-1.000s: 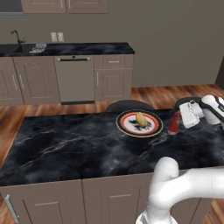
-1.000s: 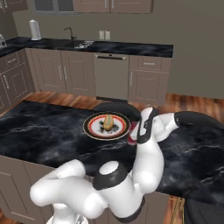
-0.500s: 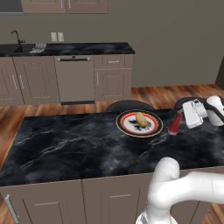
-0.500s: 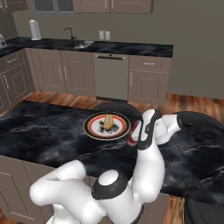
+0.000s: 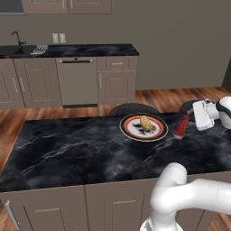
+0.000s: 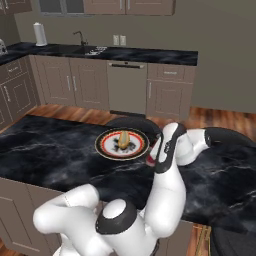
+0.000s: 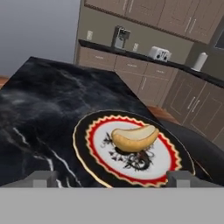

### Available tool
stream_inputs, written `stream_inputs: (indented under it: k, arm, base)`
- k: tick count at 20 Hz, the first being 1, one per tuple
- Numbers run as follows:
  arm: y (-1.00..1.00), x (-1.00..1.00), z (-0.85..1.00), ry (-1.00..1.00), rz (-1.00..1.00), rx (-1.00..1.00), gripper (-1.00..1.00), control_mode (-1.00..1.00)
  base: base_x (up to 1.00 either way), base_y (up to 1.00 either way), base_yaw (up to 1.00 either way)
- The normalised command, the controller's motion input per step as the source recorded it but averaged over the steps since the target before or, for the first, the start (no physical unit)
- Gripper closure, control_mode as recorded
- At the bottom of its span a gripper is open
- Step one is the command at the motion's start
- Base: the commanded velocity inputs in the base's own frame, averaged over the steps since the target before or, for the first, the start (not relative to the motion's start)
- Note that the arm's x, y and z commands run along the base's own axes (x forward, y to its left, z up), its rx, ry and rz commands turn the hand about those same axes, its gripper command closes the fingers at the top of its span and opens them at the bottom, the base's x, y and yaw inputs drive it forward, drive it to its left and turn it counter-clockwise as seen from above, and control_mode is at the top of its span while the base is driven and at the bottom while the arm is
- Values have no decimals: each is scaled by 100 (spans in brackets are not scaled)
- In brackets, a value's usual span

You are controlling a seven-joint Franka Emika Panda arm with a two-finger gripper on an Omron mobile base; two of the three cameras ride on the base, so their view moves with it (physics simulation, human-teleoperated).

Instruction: Move the hot dog bun to the plate on the dining table and place the condiment next to that plate. Then navigate to the fridge and take the sausage and place it on the plate as well.

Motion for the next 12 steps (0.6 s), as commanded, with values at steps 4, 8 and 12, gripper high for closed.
stream_inputs:
  k: [4, 8, 12]
  arm:
    - [1, -37, 16, -8, -1, 0, -100, -100]
    - [7, -41, 4, -7, 0, 0, -100, -100]
    - [13, -64, 29, -18, -3, 0, -100, -100]
  base:
    - [0, 0, 0]
    - [0, 0, 0]
    - [0, 0, 0]
